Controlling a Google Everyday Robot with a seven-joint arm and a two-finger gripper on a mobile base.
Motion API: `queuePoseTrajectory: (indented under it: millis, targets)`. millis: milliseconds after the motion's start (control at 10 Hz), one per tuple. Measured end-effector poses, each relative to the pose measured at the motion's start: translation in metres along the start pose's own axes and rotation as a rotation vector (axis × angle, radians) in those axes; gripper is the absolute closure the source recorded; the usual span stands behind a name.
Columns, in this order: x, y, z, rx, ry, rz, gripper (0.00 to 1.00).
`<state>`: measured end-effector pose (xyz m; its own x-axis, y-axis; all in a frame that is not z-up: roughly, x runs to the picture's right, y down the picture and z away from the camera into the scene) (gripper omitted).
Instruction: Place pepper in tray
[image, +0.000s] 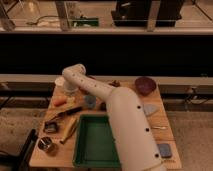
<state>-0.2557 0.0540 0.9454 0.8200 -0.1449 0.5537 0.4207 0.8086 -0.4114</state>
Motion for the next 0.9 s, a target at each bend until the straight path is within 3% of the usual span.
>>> queuePoseTrajectory:
  millis: [600, 900]
  targets:
    - [0.0001, -0.0062, 0.0029, 0.004, -0.03, -0.019, 0.2]
    - [0.0034, -0.0078, 0.0074, -0.003, -0.05, -0.018, 0.27]
